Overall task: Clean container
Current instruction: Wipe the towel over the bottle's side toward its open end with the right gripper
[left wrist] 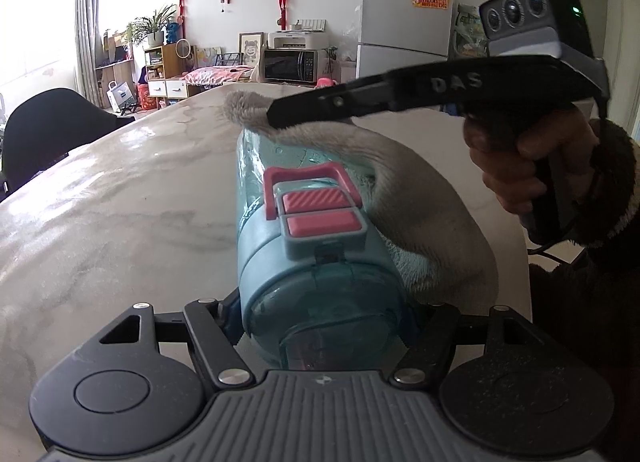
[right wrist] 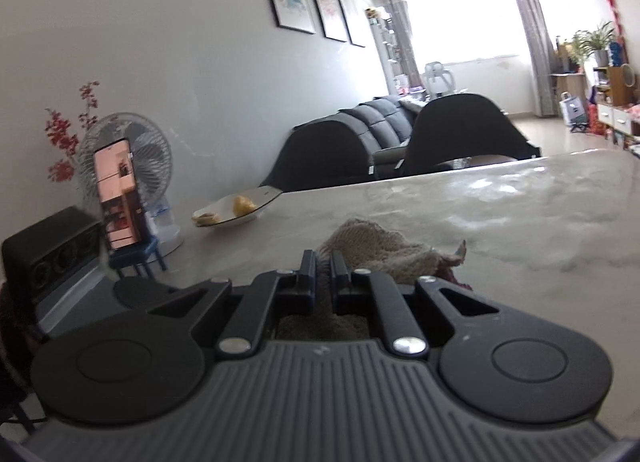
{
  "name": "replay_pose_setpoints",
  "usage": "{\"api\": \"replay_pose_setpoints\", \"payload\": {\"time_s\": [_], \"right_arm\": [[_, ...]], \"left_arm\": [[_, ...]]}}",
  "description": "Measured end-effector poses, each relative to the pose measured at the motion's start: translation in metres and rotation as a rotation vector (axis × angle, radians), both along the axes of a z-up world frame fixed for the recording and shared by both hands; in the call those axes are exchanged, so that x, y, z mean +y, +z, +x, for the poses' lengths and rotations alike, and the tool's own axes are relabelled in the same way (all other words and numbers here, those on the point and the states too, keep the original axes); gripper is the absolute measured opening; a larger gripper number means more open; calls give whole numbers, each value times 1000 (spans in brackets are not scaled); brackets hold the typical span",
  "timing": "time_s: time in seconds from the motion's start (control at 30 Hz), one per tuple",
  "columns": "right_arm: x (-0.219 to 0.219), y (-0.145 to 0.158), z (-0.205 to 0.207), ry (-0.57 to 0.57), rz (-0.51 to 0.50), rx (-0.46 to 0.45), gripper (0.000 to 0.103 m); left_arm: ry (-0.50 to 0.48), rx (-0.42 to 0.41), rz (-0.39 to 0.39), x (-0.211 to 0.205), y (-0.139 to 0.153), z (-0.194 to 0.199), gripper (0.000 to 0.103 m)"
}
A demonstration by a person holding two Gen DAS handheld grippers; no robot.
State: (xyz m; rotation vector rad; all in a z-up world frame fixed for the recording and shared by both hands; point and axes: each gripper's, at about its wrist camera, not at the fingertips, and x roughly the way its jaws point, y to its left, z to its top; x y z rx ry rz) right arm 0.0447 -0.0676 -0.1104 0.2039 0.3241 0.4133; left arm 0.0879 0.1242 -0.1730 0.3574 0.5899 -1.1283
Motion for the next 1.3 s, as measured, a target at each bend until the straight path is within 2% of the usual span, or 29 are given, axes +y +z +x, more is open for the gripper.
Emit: {"api": "replay_pose_setpoints", "payload": {"time_s": [0.3, 0.7, 1.07, 1.3], "right_arm": [[-9, 4, 8, -87, -7, 34, 7], [-17, 11, 4, -147, 0, 39, 7], [0, 19, -15, -71, -14, -24, 7], [16, 14, -28, 53, -16, -37, 7]], "left_arm": [[9, -13, 9, 2, 1, -4, 72], [9, -14, 10, 5, 2, -1, 72], [10, -13, 9, 8, 0, 4, 72], [12, -16, 10, 7, 0, 5, 72]]}}
